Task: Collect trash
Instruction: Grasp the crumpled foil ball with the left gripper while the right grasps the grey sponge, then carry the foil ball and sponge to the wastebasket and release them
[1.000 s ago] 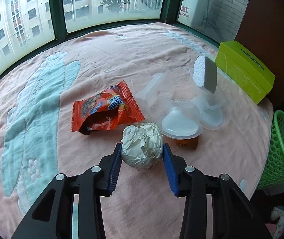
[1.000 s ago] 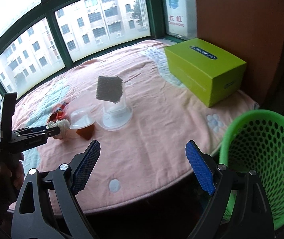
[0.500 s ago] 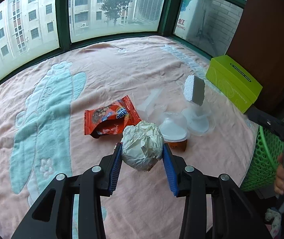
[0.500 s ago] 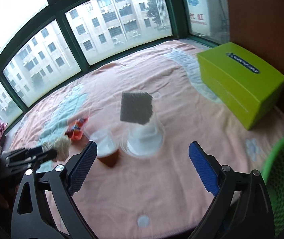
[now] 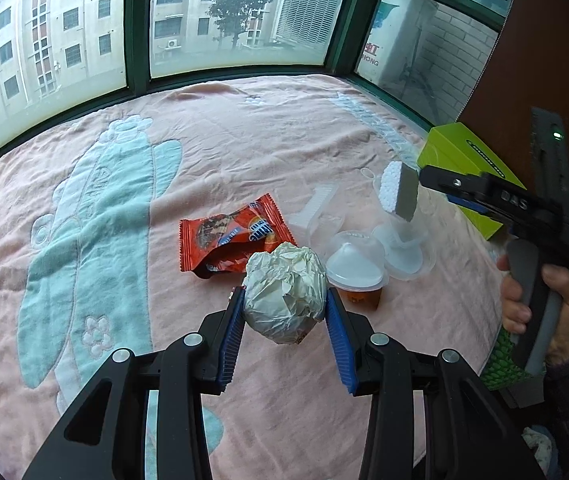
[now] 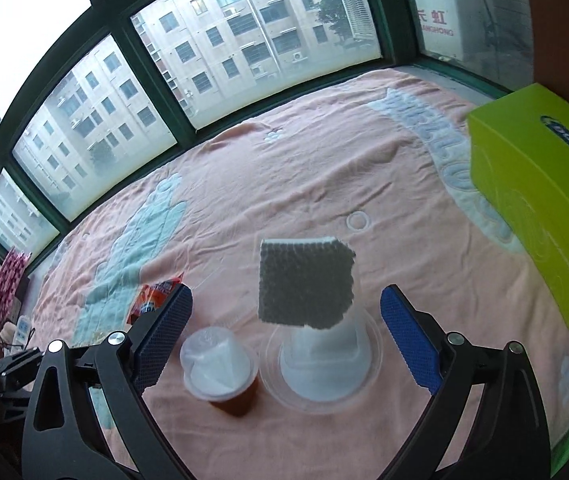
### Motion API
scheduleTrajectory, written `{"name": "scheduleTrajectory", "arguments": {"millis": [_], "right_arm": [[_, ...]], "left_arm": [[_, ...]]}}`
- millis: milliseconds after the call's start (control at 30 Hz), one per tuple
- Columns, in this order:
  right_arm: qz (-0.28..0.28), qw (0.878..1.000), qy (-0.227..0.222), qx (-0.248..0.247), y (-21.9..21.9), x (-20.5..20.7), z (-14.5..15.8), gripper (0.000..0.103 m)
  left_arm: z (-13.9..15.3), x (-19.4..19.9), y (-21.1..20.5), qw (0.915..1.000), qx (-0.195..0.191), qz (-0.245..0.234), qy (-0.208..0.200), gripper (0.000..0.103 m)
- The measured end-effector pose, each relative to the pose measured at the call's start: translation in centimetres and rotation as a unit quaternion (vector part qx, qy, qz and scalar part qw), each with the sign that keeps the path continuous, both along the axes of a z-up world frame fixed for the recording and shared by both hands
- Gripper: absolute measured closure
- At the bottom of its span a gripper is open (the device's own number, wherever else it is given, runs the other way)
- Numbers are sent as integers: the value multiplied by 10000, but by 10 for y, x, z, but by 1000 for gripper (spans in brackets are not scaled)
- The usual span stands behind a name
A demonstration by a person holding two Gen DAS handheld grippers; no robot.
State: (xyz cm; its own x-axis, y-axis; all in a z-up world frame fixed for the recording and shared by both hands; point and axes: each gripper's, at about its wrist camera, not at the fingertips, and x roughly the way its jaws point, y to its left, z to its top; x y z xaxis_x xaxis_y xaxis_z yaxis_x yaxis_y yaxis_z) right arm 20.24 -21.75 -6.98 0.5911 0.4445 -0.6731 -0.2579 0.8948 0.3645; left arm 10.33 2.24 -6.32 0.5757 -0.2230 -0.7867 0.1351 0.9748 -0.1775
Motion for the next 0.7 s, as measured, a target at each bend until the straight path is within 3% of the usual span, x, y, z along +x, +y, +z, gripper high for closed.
{"name": "scheduleTrajectory", "arguments": {"millis": [467, 533, 600, 700], "right_arm": [[5, 9997, 235, -49, 6, 37, -23, 10], [80, 9996, 274, -18, 8, 38, -25, 17], [93, 9995, 285, -67, 10, 39, -25, 31], [91, 9995, 285, -63, 10, 35, -23, 41]], "left_arm": [[-5, 7, 10, 9999, -99, 59, 89, 64], [-5, 7, 10, 9999, -108, 61, 94, 64], [-5, 6, 10, 9999, -96, 63, 95, 64], [-4, 5, 10, 9999, -82, 81, 88, 64]]}}
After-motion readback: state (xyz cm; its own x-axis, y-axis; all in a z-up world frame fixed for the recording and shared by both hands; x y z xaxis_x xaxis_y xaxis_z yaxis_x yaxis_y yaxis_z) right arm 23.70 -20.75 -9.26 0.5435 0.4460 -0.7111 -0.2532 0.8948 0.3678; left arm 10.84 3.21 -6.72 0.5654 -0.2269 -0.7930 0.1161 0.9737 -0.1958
